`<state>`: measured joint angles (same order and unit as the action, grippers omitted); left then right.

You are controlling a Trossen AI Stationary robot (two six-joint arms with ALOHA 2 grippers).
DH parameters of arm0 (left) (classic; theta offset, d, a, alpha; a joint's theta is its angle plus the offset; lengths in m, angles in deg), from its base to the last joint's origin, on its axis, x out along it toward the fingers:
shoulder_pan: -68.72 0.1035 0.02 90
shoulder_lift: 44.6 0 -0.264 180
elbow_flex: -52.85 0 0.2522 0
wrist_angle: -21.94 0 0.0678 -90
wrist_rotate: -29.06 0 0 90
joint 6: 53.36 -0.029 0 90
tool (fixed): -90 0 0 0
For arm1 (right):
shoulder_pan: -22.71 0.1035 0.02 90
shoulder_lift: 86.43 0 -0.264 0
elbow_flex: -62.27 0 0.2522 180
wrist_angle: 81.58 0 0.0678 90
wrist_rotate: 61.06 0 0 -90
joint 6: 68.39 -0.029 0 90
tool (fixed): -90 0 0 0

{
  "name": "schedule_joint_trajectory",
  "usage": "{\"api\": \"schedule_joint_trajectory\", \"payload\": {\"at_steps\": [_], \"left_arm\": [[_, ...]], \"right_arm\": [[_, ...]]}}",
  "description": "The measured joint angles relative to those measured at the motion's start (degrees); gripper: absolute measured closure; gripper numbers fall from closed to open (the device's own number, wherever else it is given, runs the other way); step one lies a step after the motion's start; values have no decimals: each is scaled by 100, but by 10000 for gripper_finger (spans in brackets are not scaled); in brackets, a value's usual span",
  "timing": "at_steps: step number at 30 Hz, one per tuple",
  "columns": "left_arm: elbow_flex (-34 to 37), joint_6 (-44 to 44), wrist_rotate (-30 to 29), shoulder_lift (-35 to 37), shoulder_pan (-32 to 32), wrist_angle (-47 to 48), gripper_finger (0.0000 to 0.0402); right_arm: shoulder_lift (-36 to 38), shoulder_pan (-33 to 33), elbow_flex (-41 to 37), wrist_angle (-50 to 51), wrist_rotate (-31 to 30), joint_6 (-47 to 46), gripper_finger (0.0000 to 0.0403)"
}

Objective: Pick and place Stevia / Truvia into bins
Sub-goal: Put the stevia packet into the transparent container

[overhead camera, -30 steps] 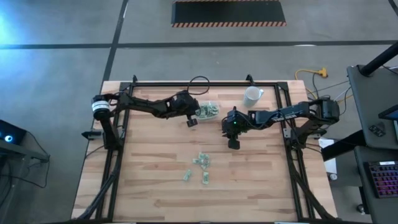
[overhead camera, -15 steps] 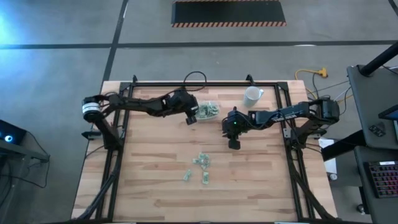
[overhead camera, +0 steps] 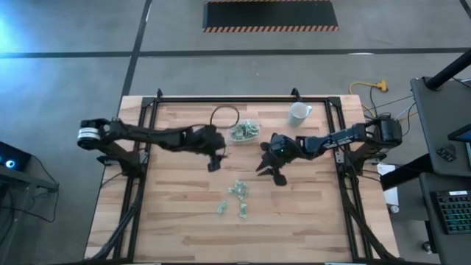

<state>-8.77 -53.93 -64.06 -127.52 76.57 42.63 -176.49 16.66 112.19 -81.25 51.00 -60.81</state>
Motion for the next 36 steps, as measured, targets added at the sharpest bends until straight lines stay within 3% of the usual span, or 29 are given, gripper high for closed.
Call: {"api": "schedule_joint_trajectory", "payload": {"at_steps": [6, 12, 27, 36], "left_arm": [[710, 643, -83, 230, -635, -528, 191], [1203, 1080, -237, 333, -1039, -1116, 191], [1367, 1230, -463, 411, -1247, -1130, 191], [1407, 1227, -490, 411, -1247, -1129, 191]], "right_arm": [[-172, 430, -19, -780, 3, 117, 316], [-889, 661, 154, -1635, -95, 104, 318], [-2027, 658, 1001, -1527, -136, -225, 265], [-2396, 650, 1402, -820, -125, -152, 259]]}}
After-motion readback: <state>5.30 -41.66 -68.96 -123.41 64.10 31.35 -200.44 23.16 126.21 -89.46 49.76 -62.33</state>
